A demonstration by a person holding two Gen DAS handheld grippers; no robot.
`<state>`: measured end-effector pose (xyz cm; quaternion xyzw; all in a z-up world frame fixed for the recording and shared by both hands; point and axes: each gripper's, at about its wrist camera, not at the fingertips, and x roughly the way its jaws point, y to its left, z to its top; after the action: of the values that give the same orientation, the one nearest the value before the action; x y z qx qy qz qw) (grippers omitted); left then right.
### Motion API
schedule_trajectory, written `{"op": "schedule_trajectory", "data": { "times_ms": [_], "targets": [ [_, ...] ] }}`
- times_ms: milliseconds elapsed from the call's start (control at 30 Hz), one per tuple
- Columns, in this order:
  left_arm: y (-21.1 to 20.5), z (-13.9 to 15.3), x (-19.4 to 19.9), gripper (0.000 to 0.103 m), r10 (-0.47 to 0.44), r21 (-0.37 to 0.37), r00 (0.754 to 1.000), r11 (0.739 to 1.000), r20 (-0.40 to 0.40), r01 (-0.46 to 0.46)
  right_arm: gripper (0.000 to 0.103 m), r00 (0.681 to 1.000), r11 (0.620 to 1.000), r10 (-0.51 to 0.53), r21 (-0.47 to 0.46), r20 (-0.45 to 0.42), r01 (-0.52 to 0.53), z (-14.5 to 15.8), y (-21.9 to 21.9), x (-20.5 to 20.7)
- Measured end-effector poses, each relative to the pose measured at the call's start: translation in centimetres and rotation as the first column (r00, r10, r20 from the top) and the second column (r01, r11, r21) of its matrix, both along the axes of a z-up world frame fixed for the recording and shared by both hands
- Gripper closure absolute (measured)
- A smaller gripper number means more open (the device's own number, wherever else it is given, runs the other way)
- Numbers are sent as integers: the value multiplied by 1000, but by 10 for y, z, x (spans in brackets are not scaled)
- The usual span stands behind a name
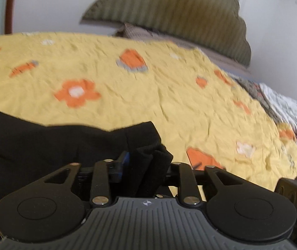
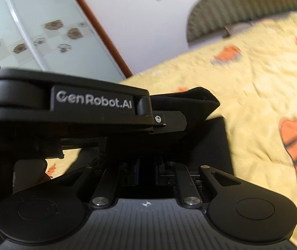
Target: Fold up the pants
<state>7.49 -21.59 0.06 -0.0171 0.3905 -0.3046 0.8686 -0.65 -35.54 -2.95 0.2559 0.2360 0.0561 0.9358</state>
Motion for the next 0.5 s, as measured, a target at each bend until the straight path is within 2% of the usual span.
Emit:
{"op": "schedule_trajectory", "data": {
  "times_ms": [100,133,167,200,267,333,367,400,467,500],
  "targets": [
    [7,0,0,56,-44,-4,998,999,-43,44,82,1000,1000,-1,-7,-26,0,-9,-6,-12],
    [12,3,-1,45,-67,-23,996,998,-64,65,82,1000,1000,-2,-23,-27,1,-10,-8,-18],
    [18,6,0,38,-87,-54,992,995,-89,83,82,1000,999,-5,-34,-31,4,-10,-10,-26],
    [26,11,-1,37,-100,-85,990,992,-102,92,82,999,999,-14,-47,-37,13,-9,-14,-33],
    [45,22,-3,31,-120,-121,989,987,-90,108,82,997,995,-65,-81,-40,62,-5,-23,-44],
    [66,33,-4,26,-96,-123,994,988,-43,90,74,988,982,-154,-117,-29,150,4,-31,-55],
    [78,37,-3,22,-62,-107,998,992,-6,61,65,981,973,-196,-124,-8,194,10,-35,-58],
    [88,40,-3,21,-22,-70,999,997,32,24,51,975,969,-220,-114,24,221,15,-39,-59],
    [103,39,1,20,63,52,991,996,116,-69,35,977,976,-199,-75,72,204,22,-43,-53],
    [109,36,4,20,78,109,986,990,151,-95,35,982,983,-168,-57,91,173,25,-44,-44]
  ]
}}
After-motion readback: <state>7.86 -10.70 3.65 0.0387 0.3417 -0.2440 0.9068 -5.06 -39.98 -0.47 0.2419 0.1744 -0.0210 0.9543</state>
